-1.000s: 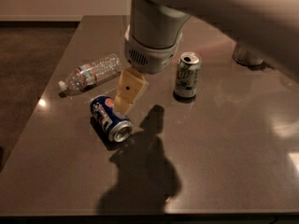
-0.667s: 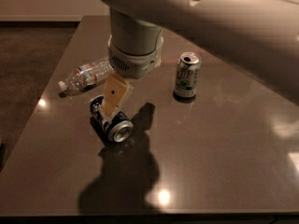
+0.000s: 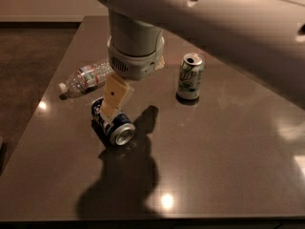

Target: Place pepsi can upright

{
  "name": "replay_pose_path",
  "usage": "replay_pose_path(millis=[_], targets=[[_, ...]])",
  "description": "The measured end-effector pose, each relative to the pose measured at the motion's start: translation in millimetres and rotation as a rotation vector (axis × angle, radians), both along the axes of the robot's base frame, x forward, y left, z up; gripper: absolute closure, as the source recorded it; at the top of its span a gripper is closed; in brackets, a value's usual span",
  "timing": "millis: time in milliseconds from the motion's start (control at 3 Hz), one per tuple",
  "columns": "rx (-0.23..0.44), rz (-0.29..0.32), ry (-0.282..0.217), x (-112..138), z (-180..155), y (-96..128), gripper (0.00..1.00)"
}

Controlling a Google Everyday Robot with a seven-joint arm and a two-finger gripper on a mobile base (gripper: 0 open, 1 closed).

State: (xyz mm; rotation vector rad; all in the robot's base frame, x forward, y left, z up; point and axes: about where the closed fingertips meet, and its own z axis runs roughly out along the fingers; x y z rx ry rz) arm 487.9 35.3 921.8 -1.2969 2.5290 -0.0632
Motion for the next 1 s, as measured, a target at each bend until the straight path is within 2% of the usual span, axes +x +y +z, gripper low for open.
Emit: replay_pose_path(millis=[333, 667, 1000], targets=[[0.005, -0.063, 0.02, -3.0, -10.9, 13.7, 0.0], [0.045, -0.151, 0.05, -4.9, -22.1, 28.3, 0.0], [0.077, -0.205, 0.092, -4.8, -34.9, 45.7, 0.0]])
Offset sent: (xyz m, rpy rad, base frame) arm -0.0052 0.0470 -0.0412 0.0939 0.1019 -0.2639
